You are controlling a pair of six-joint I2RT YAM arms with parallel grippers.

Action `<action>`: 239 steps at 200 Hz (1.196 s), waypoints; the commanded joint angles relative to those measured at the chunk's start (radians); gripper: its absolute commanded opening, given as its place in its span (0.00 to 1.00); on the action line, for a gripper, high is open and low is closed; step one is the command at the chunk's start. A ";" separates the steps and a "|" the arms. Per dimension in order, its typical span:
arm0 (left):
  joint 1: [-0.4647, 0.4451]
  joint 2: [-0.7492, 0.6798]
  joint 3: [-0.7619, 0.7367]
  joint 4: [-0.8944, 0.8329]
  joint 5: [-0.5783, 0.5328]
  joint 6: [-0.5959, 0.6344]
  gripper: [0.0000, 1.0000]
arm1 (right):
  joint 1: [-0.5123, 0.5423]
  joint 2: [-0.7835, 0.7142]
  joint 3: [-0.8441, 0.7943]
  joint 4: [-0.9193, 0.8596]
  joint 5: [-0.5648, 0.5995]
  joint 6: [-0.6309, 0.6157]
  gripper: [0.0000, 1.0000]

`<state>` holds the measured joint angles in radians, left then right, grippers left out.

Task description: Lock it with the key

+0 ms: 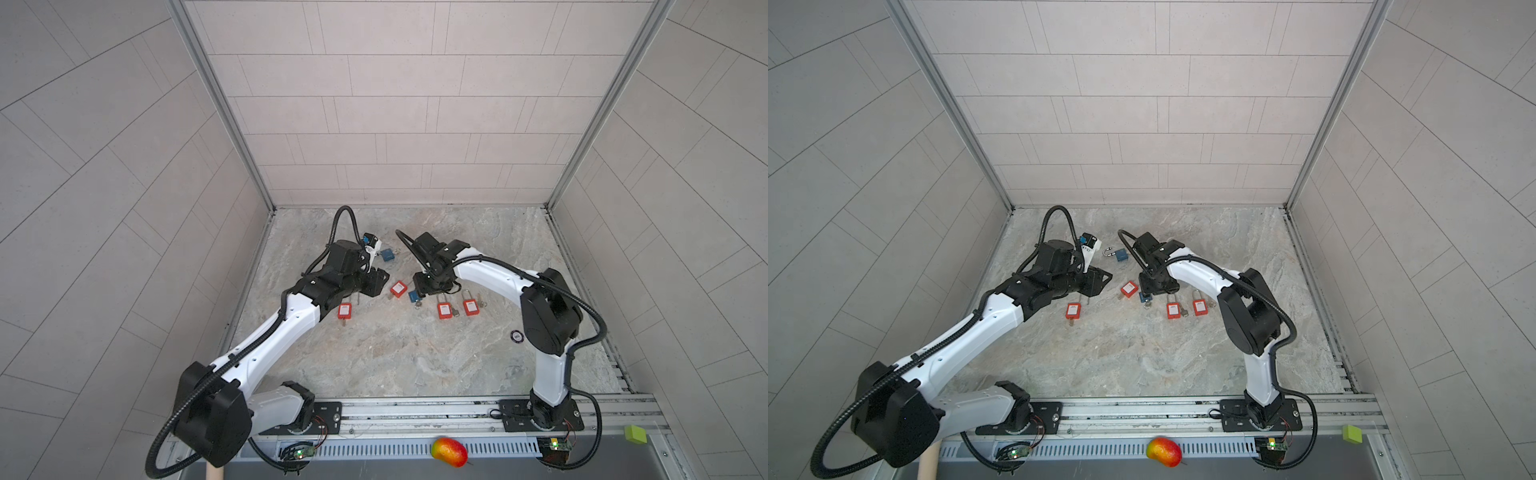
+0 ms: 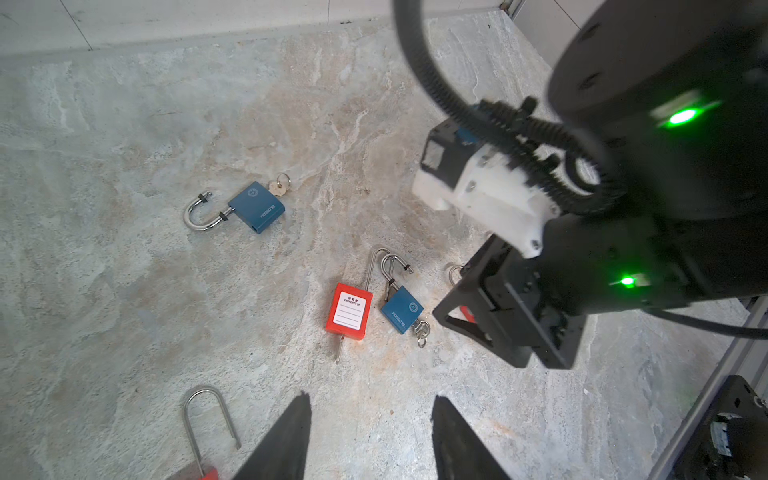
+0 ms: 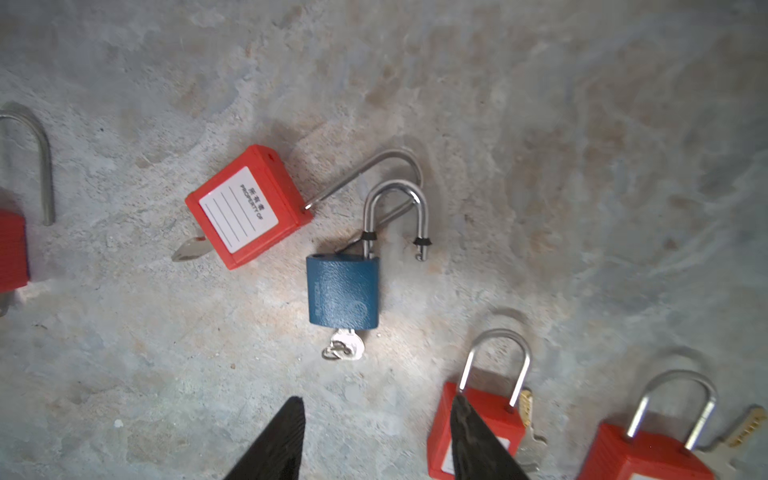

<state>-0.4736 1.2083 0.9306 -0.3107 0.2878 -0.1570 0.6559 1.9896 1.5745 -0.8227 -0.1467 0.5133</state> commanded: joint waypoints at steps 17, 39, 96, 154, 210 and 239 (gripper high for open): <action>0.012 -0.034 -0.016 -0.011 -0.025 0.012 0.53 | 0.031 0.089 0.104 -0.099 0.058 0.063 0.64; 0.021 -0.033 -0.010 -0.022 -0.035 0.026 0.53 | 0.031 0.139 0.141 -0.121 0.059 0.070 0.65; 0.029 -0.034 -0.022 -0.031 -0.047 0.052 0.53 | 0.038 0.255 0.262 -0.203 0.059 0.059 0.62; 0.033 -0.029 -0.029 -0.026 -0.051 0.060 0.53 | 0.039 0.308 0.336 -0.263 0.101 0.070 0.56; 0.033 -0.033 -0.036 -0.025 -0.056 0.059 0.53 | 0.043 0.351 0.381 -0.295 0.087 0.060 0.50; 0.033 -0.043 -0.047 -0.022 -0.055 0.058 0.53 | 0.045 0.354 0.387 -0.297 0.084 0.054 0.46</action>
<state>-0.4454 1.1889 0.9031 -0.3344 0.2413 -0.1036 0.6930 2.3192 1.9415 -1.0771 -0.0788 0.5686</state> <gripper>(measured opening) 0.533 0.472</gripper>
